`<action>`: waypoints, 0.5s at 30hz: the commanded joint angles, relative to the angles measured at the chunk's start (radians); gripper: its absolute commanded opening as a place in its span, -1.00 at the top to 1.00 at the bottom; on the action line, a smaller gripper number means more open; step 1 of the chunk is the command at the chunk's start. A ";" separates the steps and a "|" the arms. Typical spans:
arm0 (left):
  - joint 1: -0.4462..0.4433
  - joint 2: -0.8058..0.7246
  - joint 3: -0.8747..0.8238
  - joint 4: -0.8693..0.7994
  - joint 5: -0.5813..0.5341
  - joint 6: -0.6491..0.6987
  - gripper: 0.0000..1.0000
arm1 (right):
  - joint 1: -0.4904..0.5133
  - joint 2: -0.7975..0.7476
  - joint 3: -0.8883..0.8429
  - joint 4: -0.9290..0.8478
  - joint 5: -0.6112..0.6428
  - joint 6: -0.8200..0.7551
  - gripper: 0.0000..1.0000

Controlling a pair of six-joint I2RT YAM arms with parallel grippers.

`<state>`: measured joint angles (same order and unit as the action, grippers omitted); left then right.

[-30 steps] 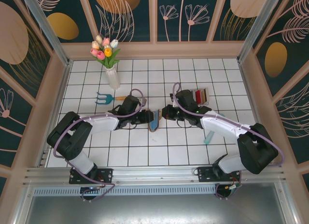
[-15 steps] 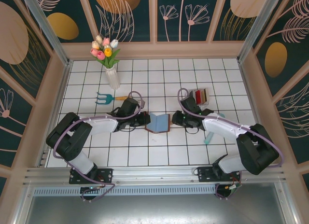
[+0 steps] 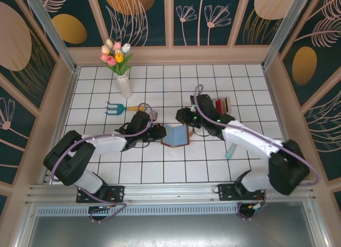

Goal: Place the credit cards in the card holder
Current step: Open the card holder at the center of the table.

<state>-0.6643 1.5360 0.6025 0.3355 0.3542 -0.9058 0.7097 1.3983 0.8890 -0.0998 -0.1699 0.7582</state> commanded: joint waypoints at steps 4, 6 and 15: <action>-0.019 -0.016 -0.055 0.122 0.000 -0.078 0.87 | 0.068 0.191 0.047 0.003 -0.043 0.028 0.46; -0.021 -0.017 -0.068 0.124 -0.012 -0.084 0.87 | 0.071 0.232 0.042 -0.014 -0.030 0.033 0.45; -0.021 -0.039 -0.132 0.101 -0.066 -0.085 0.38 | 0.139 0.381 0.077 -0.160 0.088 -0.058 0.29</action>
<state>-0.6811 1.5322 0.4900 0.4259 0.3294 -0.9787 0.8139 1.7306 0.9272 -0.1577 -0.1547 0.7418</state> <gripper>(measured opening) 0.231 0.353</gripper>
